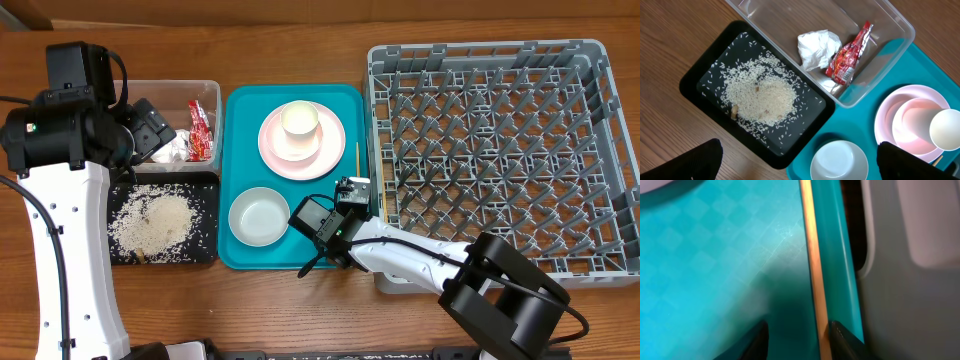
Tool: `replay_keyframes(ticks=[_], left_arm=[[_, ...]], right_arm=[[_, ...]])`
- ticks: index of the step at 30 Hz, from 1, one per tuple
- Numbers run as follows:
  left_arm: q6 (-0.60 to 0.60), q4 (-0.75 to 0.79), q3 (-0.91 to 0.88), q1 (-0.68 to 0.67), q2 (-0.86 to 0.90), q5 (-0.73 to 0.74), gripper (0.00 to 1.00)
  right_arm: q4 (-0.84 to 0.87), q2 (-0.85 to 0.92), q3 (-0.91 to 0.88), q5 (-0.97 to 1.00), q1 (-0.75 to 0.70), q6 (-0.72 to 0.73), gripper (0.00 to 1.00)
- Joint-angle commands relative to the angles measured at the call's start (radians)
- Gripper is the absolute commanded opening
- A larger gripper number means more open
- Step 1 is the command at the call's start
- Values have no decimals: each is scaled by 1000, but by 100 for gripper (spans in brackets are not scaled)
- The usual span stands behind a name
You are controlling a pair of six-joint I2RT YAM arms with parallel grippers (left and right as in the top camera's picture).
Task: Sort waste into correct bins and load items into the dishwasher
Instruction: 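Lower the right gripper and close it on the second chopstick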
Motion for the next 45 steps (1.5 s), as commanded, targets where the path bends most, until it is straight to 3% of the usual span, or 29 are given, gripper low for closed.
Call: replay_keyframes(ticks=[1,23,35,39,45], left_arm=[[12,1,2,-2,2,-3,100],[12,1,2,-2,2,-3,100],[12,1,2,-2,2,-3,100],[12,1,2,-2,2,-3,100],[12,1,2,-2,2,-3,100]], right_arm=[[3,6,-6,-28,-8,3,42],[26,6,5,-156,-8,1,42],[25,5,30,-191,-8,-60,41],[-16,5,97,-179,-8,-162,40],[-65,5,143,-145,-8,-152,41]])
